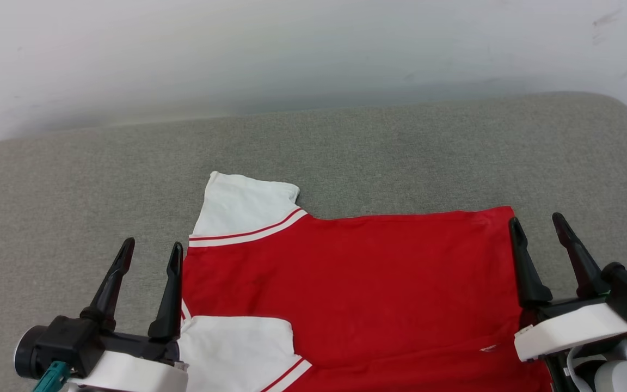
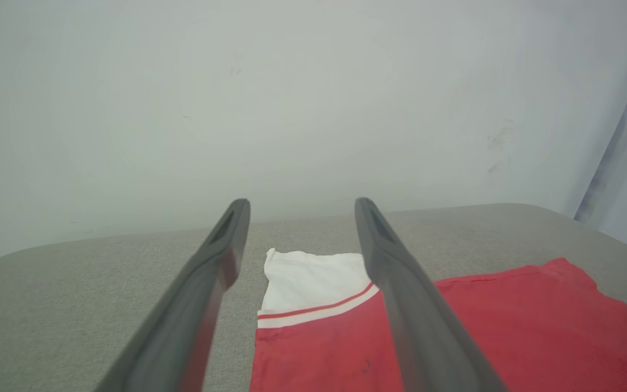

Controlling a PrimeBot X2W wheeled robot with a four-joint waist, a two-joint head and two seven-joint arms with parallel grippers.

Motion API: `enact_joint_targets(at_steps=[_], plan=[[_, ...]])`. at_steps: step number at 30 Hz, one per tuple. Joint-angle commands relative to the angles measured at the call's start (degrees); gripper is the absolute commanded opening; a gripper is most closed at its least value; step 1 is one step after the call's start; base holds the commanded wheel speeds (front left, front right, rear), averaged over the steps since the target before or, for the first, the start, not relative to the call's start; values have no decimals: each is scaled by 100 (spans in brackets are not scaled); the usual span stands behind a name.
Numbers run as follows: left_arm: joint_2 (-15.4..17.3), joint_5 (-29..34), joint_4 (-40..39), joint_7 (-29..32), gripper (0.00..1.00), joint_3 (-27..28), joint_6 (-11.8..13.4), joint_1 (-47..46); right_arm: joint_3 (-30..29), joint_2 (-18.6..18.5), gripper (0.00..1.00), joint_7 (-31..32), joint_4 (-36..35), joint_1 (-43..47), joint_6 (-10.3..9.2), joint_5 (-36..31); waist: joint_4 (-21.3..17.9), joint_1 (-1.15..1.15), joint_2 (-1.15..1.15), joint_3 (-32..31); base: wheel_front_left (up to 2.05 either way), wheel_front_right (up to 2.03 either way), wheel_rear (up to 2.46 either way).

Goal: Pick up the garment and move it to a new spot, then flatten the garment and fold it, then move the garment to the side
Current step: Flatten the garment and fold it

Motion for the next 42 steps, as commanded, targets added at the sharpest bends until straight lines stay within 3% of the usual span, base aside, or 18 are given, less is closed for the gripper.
enact_joint_targets(at_steps=[1,6,9,12,18,22,26,32,41,42], plan=[[-25,25,34,-25,100,44,-62,-13,10,19,100,-26,16,-102,-4,-35,-52,0,0,62,0,0,0],[-18,186,242,-20,100,231,-469,-345,47,11,100,-104,-2,-269,-4,-42,-230,0,0,330,0,0,0],[270,209,462,76,100,190,-658,-808,50,48,100,-110,-32,-384,-4,-59,-379,0,0,596,0,0,0],[591,0,666,544,100,111,-794,-1459,91,84,100,-142,-37,-490,-4,-86,-526,0,0,887,0,0,0],[1534,-740,1218,2291,100,-280,-894,-2944,217,160,100,-288,70,-737,-4,-61,-927,0,0,1440,0,0,0],[2232,-1505,1583,3704,100,-854,-896,-3796,297,205,100,-405,190,-867,-4,-57,-1188,0,0,1727,0,0,0],[2630,-2190,2140,4964,100,-1061,-895,-4443,368,248,100,-523,326,-952,-4,2,-1419,0,0,1953,0,0,0],[2909,-2517,2741,6267,100,-1151,-801,-4960,514,283,100,-659,525,-1048,-4,70,-1688,0,0,2210,0,0,0],[3036,-2548,2882,6911,100,-1310,-652,-4977,596,293,100,-786,710,-1166,-4,174,-1842,0,0,2460,0,0,0],[3013,-2586,2882,6990,84,-1347,-650,-4911,588,293,100,-798,722,-1162,-4,183,-1843,0,0,2470,0,0,0]])
